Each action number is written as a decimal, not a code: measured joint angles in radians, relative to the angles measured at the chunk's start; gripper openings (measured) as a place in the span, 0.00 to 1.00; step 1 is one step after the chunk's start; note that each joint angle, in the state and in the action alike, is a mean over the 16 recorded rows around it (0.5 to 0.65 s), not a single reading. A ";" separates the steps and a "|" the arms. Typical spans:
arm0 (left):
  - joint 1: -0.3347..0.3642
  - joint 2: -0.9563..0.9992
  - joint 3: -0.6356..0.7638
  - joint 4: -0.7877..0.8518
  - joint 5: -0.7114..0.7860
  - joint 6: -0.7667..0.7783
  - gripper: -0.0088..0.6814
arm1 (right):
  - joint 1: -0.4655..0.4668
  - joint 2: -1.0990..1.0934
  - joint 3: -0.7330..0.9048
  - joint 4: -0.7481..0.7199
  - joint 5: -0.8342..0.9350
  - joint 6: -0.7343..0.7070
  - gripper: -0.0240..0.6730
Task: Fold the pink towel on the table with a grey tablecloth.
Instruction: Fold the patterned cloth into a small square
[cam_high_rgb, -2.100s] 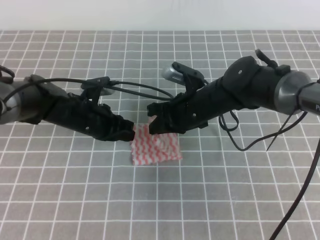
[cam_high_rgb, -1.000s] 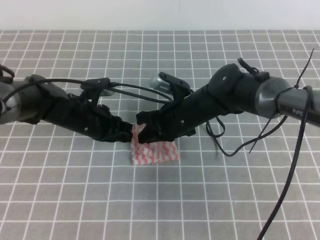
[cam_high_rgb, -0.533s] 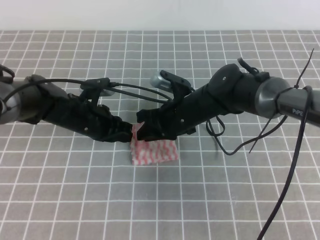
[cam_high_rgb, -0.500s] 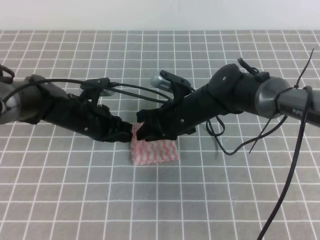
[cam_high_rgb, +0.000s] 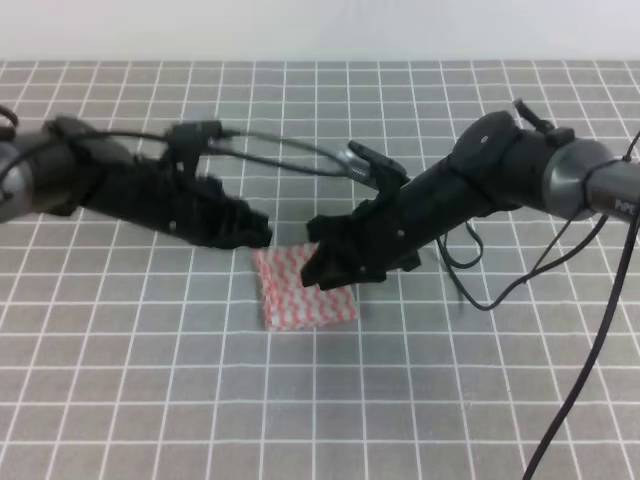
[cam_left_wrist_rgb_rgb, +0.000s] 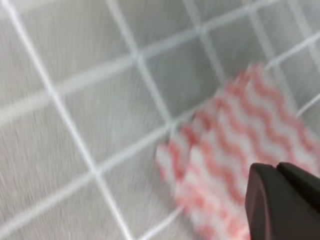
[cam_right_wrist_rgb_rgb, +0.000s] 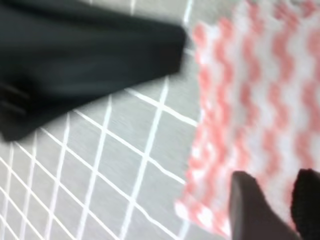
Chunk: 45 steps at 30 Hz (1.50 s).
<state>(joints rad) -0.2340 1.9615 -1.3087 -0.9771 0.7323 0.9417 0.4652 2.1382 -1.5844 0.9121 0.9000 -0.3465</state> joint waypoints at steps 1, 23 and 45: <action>-0.002 0.000 -0.008 0.004 0.007 -0.005 0.01 | -0.004 0.000 0.000 -0.007 0.013 0.001 0.21; -0.042 0.058 -0.052 0.212 0.072 -0.159 0.01 | -0.022 0.002 0.000 -0.205 0.061 0.066 0.01; -0.051 0.000 -0.099 0.220 0.197 -0.183 0.01 | -0.025 -0.019 -0.053 -0.201 -0.028 0.089 0.01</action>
<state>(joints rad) -0.2849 1.9615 -1.4079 -0.7567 0.9289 0.7583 0.4402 2.1193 -1.6377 0.7108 0.8720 -0.2573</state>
